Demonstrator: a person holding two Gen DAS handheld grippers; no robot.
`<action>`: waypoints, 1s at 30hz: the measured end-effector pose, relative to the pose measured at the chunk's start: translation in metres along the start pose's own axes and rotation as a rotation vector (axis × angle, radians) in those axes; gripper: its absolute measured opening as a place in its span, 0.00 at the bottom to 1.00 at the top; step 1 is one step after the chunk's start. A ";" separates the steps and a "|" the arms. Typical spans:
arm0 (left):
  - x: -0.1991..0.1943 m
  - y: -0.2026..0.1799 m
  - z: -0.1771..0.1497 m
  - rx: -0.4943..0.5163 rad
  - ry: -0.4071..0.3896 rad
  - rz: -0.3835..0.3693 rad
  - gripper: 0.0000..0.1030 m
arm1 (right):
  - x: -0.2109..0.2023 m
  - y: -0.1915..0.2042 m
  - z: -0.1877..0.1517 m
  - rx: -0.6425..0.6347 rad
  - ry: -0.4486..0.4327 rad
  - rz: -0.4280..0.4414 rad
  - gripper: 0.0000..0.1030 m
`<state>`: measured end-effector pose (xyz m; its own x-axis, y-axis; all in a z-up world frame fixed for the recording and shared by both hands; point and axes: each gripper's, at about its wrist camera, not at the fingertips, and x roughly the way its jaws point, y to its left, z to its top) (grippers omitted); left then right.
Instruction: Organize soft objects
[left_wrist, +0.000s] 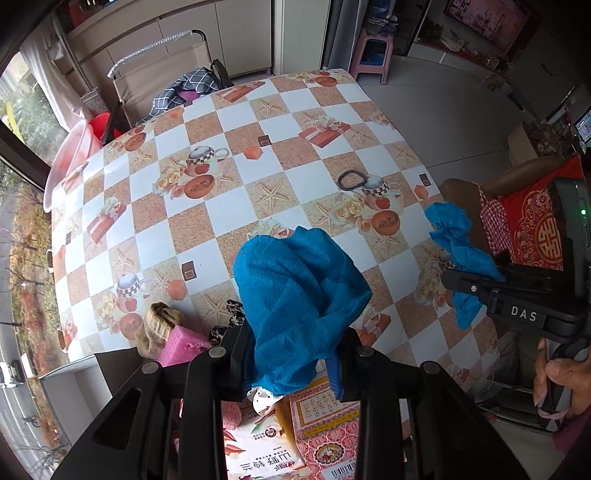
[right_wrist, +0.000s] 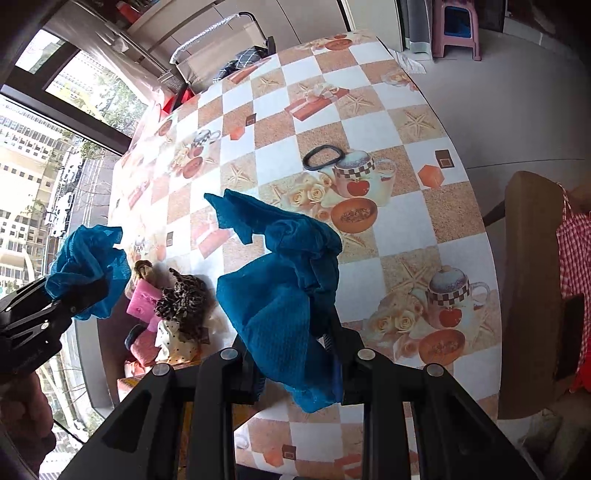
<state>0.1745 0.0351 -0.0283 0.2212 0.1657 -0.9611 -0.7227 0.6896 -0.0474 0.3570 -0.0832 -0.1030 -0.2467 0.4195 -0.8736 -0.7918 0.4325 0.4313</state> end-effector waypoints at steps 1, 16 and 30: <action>-0.004 0.001 -0.004 -0.002 -0.004 0.000 0.33 | -0.002 0.005 -0.001 -0.008 -0.004 0.006 0.28; -0.036 0.044 -0.090 -0.088 -0.002 -0.003 0.33 | -0.025 0.105 -0.052 -0.166 0.035 0.096 0.28; -0.056 0.098 -0.171 -0.233 -0.012 0.018 0.33 | -0.012 0.201 -0.108 -0.350 0.142 0.126 0.28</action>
<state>-0.0207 -0.0269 -0.0260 0.2132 0.1859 -0.9592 -0.8579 0.5053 -0.0928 0.1406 -0.0876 -0.0298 -0.4097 0.3270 -0.8516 -0.8867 0.0765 0.4560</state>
